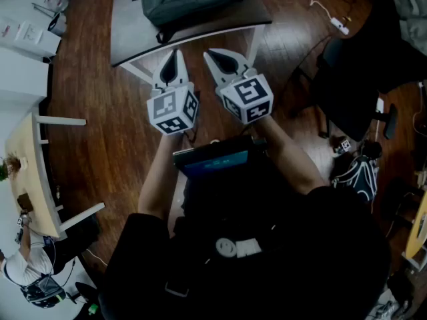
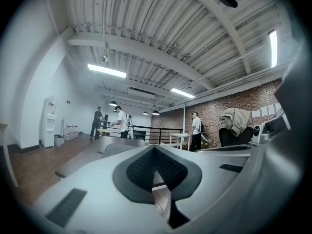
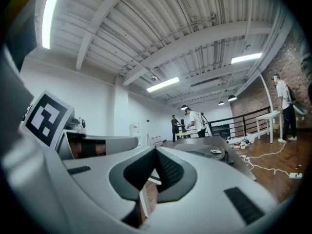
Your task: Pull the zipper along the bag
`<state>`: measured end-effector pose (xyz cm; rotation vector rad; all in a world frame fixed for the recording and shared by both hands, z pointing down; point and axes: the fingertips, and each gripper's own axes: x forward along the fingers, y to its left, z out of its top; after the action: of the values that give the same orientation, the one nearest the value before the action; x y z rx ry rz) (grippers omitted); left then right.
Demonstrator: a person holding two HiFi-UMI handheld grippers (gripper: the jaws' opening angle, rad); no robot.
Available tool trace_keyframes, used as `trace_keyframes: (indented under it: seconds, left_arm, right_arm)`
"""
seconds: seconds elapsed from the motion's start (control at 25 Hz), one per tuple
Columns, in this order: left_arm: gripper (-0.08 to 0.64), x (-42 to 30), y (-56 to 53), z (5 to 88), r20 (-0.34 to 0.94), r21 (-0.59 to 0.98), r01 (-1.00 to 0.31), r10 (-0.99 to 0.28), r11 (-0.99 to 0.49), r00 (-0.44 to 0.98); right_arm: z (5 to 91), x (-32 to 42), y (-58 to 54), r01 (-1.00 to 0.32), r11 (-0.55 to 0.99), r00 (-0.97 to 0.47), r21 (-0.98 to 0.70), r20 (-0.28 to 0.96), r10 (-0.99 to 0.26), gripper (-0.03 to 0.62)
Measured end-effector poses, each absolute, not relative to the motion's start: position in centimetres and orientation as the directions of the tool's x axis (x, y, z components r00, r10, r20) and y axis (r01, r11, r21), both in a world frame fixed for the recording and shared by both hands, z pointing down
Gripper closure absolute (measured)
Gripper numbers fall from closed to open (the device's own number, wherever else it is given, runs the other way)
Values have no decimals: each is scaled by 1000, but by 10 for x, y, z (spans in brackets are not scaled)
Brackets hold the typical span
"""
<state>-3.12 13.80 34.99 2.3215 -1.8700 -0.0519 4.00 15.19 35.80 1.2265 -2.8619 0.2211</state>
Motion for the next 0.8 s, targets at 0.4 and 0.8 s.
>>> trace_keyframes:
  seconds: [0.4,0.8]
  left_arm:
    - [557,-9,139,349,66,149,-971,-978,-185,196]
    - [557,-2,130,354,67,140,-972,-978,-186,197]
  right_arm:
    - [361,70,147,-717,684,-695,-135,60,-716,580]
    - [365,71,136,-704,695,-708,-145,57,-704,580]
